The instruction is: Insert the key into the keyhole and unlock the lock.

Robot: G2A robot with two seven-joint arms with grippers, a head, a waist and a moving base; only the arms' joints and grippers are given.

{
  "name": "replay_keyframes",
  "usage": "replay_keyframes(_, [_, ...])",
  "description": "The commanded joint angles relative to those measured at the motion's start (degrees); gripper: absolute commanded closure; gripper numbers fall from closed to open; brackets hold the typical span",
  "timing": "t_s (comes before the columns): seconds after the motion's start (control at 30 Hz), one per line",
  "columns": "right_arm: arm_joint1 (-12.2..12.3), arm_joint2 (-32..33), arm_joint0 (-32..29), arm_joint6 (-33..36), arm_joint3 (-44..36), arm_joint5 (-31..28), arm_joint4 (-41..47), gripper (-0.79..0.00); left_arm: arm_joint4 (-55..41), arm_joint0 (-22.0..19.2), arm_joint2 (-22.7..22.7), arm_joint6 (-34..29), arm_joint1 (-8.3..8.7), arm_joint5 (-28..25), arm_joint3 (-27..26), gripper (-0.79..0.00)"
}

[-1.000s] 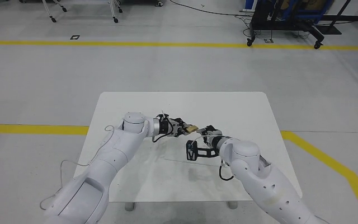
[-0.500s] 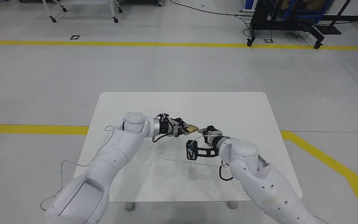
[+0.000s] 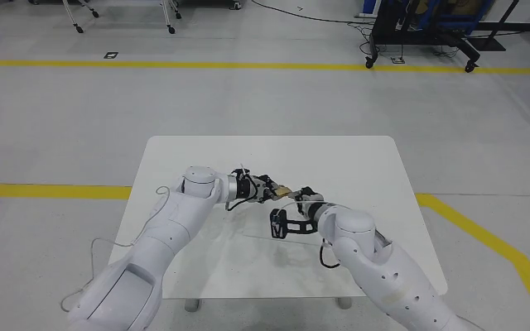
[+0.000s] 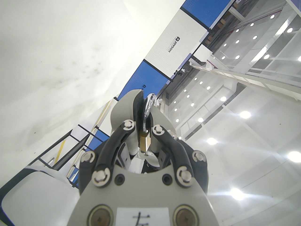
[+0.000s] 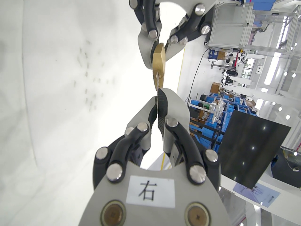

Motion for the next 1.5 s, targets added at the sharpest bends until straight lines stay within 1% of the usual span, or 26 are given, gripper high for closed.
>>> replay_keyframes(0.0, [0.01, 0.37, -0.08, -0.8, -0.19, -0.28, 0.79, 0.0, 0.13, 0.0, -0.05, 0.06, -0.02, 0.03, -0.03, 0.0])
replay_keyframes(0.17, [0.06, 1.55, -0.55, -3.03, -0.68, -0.38, 2.91, 0.0, 0.36, 0.07, -0.21, 0.03, -0.08, -0.02, -0.1, 0.0])
replay_keyframes(0.3, [0.35, 6.12, -2.19, -8.05, -1.43, 0.69, 10.55, 0.0, -0.2, 0.24, -1.12, 0.63, 0.0, -1.77, 0.09, 0.0])
replay_keyframes(0.37, [0.67, 9.12, -3.52, -10.44, -1.8, 0.45, 14.35, 0.0, -0.05, 0.41, -1.7, 0.75, 0.19, -3.68, 0.04, 0.0])
replay_keyframes(0.5, [1.38, 15.84, -7.16, -15.53, -2.0, -0.2, 23.42, 0.0, 0.81, 0.93, -3.5, -0.61, 1.05, -9.58, -0.08, 0.0])
replay_keyframes(0.6, [1.6, 18.87, -9.09, -17.6, -1.93, -0.64, 29.39, 0.0, 0.92, 1.32, -5.29, -1.62, 1.8, -13.62, -0.77, 0.0])
replay_keyframes(0.77, [1.6, 18.87, -9.09, -17.6, -1.93, -0.64, 29.39, 0.0, 0.5, 2.86, -8.16, -4.07, 2.94, -20.58, -4.13, 0.0])
replay_keyframes(0.8, [1.6, 18.87, -9.09, -17.6, -1.93, -0.64, 29.39, 0.0, 0.42, 3.29, -8.62, -5.19, 3.13, -22.43, -5.28, 0.0])
replay_keyframes(0.83, [1.6, 18.87, -9.09, -17.6, -1.93, -0.64, 29.39, 0.0, 0.56, 3.94, -9.17, -6.86, 3.4, -25.45, -6.63, 0.0])
replay_keyframes(0.9, [1.59, 18.86, -9.2, -17.58, -1.63, -0.48, 29.59, 0.0, 1.34, 4.61, -9.75, -8.03, 3.73, -29.01, -7.65, 0.0])
replay_keyframes(0.93, [1.54, 19.07, -9.33, -16.23, -0.47, 1.02, 29.88, 0.0, 1.9, 5.31, -10.24, -7.86, 3.92, -32.3, -8.3, 0.0])
replay_keyframes(1.07, [1.31, 18.33, -9.06, -9.3, 0.7, 2.63, 31.48, 0.0, 6.52, 6.2, -9.85, -9.25, 4.4, -37.71, -10.16, 0.0])
replay_keyframes(1.13, [1.18, 18.2, -8.65, -5.39, 1.2, 2.88, 34.04, 0.0, 7.39, 6.55, -9.95, -10.97, 4.66, -38.87, -10.9, 0.0])
replay_keyframes(1.2, [1.11, 18.3, -8.39, -3.12, 1.06, 3.48, 35.3, 0.0, 8.63, 6.37, -10.51, -11.92, 5.08, -39.23, -11.17, 0.0])
replay_keyframes(1.47, [1.11, 18.3, -8.39, -3.12, 1.06, 3.48, 35.3, 0.0, 8.79, 6.36, -10.66, -11.89, 5.15, -39.26, -11.22, 0.0])
